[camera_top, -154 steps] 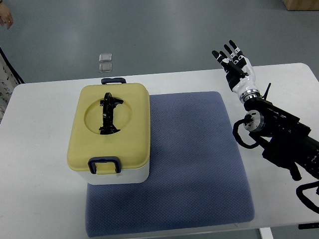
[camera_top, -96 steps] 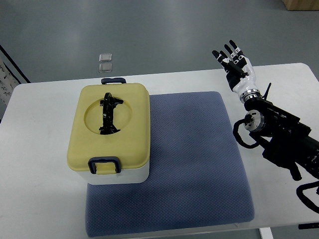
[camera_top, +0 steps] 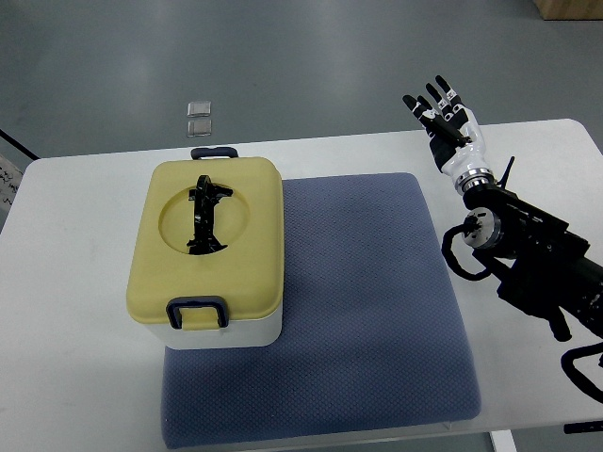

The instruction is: Open white storage box with right hand

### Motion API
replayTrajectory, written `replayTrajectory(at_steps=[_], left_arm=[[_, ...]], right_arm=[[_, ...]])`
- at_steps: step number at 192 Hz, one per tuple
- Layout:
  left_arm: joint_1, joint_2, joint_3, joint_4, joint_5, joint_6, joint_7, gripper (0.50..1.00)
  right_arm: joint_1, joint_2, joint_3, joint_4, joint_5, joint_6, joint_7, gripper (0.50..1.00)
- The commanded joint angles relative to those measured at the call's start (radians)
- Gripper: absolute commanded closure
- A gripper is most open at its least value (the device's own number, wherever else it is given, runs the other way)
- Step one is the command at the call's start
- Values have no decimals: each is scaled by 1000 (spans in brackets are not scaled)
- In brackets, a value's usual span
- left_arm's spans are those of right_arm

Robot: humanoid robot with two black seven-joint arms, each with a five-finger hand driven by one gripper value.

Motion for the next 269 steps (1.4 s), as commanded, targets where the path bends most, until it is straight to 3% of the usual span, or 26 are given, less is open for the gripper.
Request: replayTrajectory(at_steps=[1, 114, 156, 189, 219, 269], left_arm=[[0, 0, 1, 0, -1, 1, 0, 500], [0, 0, -1, 0, -1, 0, 0, 500], [0, 0, -1, 0, -1, 0, 0, 500], [0, 0, -1, 0, -1, 0, 0, 500], [0, 0, -1, 0, -1, 1, 0, 500], [0, 0, -1, 0, -1, 1, 0, 500]], right_arm=[[-1, -1, -1, -2, -1, 0, 0, 568], [60, -53, -38, 20, -16, 0, -3, 568], [199, -108, -299, 54, -36, -34, 2, 570], [367, -154, -599, 77, -182, -37, 49, 570], [525, -206, -774, 155, -406, -29, 49, 570], [774, -240, -900, 432, -811, -28, 49, 570]])
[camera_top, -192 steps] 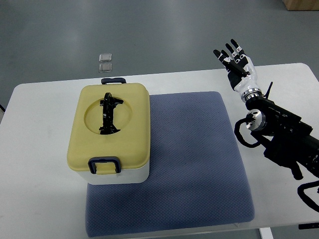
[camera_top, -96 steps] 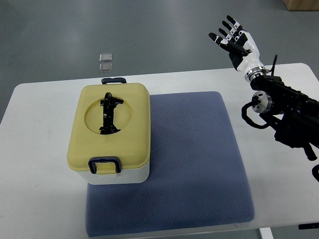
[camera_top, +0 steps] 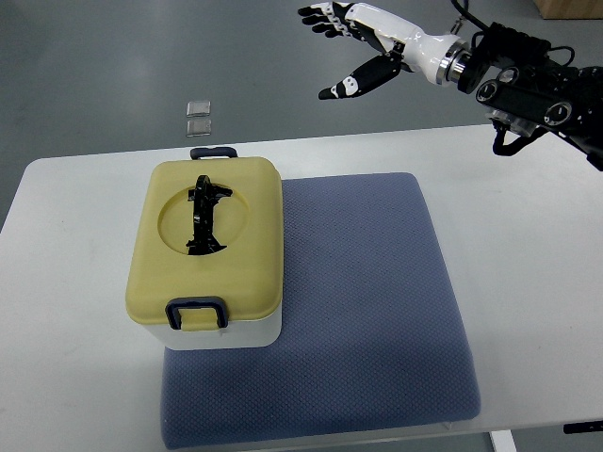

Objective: Open white storage box with right hand
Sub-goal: 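Swing the right hand up and over toward the yellow lid's black handle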

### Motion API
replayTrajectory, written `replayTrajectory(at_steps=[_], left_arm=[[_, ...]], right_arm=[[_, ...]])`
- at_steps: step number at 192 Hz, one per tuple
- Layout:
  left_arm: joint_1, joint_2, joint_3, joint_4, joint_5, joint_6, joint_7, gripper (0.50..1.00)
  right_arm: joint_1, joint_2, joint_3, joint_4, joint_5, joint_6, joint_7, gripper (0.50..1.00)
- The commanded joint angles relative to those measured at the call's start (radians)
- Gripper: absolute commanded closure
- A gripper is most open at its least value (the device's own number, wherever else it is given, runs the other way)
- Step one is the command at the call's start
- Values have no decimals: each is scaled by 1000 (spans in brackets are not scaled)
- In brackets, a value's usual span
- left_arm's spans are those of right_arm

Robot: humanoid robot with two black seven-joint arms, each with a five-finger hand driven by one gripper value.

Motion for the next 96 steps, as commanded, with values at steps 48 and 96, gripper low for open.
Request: replayTrajectory(at_steps=[48, 96], left_arm=[[0, 0, 0, 0, 0, -1, 0, 500], [0, 0, 0, 0, 0, -1, 0, 500]], right_arm=[[250, 88, -60, 209, -350, 19, 0, 570], [270, 170, -141, 198, -459, 8, 0, 570]])
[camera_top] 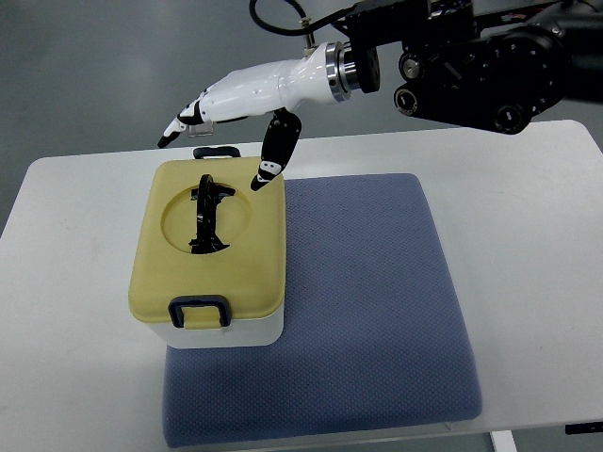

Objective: Open white storage box with right hand
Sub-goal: 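Swing the right hand up and over toward the yellow lid's black handle, then lower the right hand onto the black lid handle and close fingers around it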

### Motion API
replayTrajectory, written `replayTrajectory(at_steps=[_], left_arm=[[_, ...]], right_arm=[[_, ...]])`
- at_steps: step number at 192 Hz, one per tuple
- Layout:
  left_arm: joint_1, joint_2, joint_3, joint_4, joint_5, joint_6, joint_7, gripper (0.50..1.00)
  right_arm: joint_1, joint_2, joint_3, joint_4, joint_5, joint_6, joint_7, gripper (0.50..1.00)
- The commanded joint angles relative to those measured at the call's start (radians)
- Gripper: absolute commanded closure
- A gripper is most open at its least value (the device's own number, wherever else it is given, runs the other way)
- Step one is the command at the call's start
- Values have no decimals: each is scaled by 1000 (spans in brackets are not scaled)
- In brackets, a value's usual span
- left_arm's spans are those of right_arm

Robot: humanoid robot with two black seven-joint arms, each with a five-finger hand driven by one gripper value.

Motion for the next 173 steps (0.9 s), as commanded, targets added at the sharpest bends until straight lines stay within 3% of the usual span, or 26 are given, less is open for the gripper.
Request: replayTrajectory(at_steps=[1, 70, 100, 138, 173], left_arm=[[-1, 0, 0, 0, 0, -1, 0, 500], [1, 0, 0, 0, 0, 1, 0, 500], [-1, 0, 0, 0, 0, -1, 0, 500], [-1, 0, 0, 0, 0, 1, 0, 500], [-1, 0, 0, 0, 0, -1, 0, 500]], right_arm=[[5, 13, -17, -5, -11, -1, 0, 570], [-11, 34, -14, -3, -40, -1, 0, 601], [-15, 56, -14, -5, -63, -1, 0, 703], [-23, 74, -12, -3, -66, -13, 0, 709], [-31, 75, -12, -5, -69, -33, 0, 775]])
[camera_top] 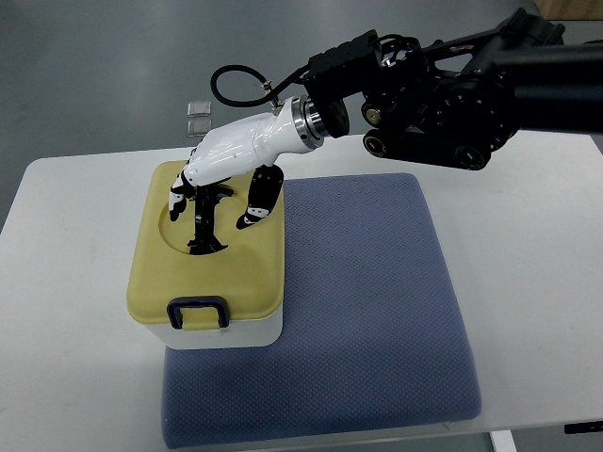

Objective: Open white storage box with right hand
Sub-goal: 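Lower the right hand onto the black lid handle and close fingers around it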

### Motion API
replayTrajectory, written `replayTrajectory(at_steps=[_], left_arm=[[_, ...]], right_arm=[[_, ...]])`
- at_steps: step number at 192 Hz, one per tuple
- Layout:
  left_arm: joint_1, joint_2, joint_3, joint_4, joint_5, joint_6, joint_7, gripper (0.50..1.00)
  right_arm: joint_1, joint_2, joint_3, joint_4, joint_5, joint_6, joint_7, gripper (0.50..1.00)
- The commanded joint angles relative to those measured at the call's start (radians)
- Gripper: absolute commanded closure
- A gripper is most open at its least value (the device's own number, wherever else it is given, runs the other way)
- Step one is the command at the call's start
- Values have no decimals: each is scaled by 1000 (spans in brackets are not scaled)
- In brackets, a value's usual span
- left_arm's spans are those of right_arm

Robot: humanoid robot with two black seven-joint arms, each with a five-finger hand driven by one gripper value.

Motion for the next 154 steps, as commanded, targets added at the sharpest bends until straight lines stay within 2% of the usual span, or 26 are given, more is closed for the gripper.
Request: replayTrajectory(at_steps=[1, 34, 74, 154], left_arm=[[1, 0, 0, 0, 0, -1, 0, 500], [-1, 0, 0, 0, 0, -1, 0, 500], [-1, 0, 0, 0, 0, 1, 0, 500], [-1, 0, 0, 0, 0, -1, 0, 500]], right_arm=[[-5, 0, 0, -1, -1, -11, 0, 777], [-9, 0, 1, -1, -1, -14, 0, 857], [-22, 14, 6, -1, 1, -14, 0, 997], [-16, 20, 23, -1, 2, -14, 0, 1000]])
